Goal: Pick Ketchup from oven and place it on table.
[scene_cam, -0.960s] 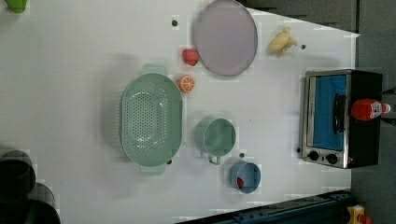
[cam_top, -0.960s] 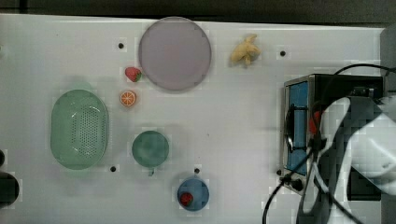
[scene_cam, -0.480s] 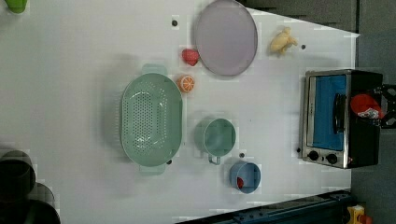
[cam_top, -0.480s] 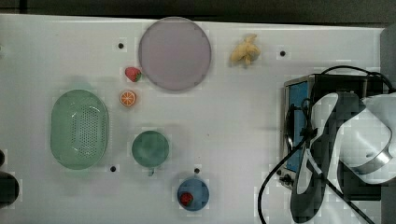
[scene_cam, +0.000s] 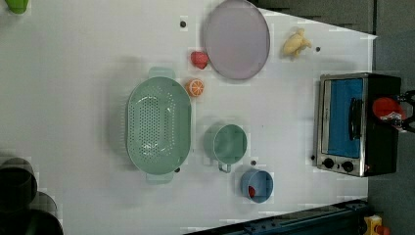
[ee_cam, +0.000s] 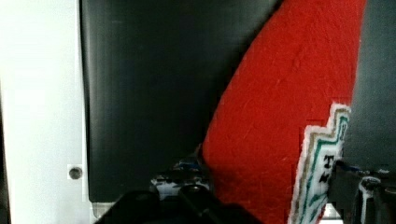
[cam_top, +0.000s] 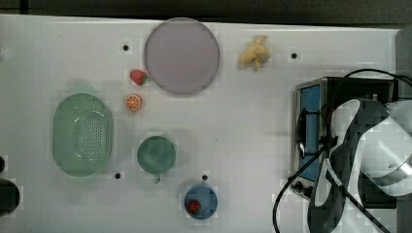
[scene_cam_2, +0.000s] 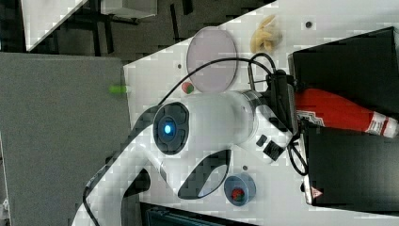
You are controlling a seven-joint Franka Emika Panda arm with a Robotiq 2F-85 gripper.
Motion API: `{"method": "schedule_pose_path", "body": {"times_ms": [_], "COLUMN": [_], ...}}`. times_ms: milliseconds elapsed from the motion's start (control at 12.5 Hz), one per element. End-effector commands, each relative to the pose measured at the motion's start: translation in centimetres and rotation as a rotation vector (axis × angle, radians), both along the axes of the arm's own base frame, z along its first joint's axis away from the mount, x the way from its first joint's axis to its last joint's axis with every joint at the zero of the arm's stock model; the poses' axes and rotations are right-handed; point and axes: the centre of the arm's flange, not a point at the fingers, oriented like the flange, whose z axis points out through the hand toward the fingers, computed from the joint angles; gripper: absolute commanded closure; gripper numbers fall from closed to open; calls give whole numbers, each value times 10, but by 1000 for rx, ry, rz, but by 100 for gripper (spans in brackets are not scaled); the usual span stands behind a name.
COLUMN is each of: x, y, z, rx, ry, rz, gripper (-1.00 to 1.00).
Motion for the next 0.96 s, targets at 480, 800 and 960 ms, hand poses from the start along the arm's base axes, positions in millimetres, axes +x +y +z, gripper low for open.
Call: {"method": "schedule_pose_path", "body": {"times_ms": [480,800,960], "x": [26,53,59], "y": [29,140,212], "z": [137,222,235], "rx": [-53,-21,25], "ry": [-36,-42,-14], "rz": [117,325,452], "gripper": [-27,-27,-27]}}
